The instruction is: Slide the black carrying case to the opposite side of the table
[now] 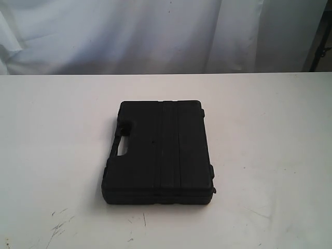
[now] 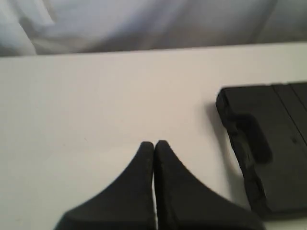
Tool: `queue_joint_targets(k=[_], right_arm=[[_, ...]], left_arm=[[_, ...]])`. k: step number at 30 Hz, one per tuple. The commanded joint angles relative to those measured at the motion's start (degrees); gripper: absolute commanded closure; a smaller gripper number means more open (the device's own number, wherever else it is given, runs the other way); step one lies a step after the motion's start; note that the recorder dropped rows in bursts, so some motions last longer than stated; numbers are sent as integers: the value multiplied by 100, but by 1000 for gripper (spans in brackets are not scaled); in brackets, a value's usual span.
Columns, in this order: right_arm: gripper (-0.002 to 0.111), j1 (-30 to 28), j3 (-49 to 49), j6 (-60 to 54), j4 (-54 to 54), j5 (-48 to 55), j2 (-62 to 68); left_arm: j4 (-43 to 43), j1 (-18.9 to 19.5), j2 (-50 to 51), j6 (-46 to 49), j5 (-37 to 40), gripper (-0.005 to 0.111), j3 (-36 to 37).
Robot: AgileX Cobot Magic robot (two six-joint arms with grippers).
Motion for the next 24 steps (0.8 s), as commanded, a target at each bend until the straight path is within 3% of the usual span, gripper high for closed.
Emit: queue_joint_targets(k=[1,4,12,18,24], right_arm=[[108,-41,19,-7,-54,-3,-14],[108,-41,19,-7,-54,-3,-14],[108,-41,19,-7,-54,-3,-14],[108,-41,19,-7,-54,-3,-14],[108,-41,19,-7,-54,-3,-14]], left_arm=[[-693,7,711,665,471,107,-220],[-1551,7,1085,928,58,107,-229],[-1974,7,1180,994,-642,107,-273],[-2144,7,2381,933,327,107,-1147],[-2051,-511,3520,718,634,107,-1955]])
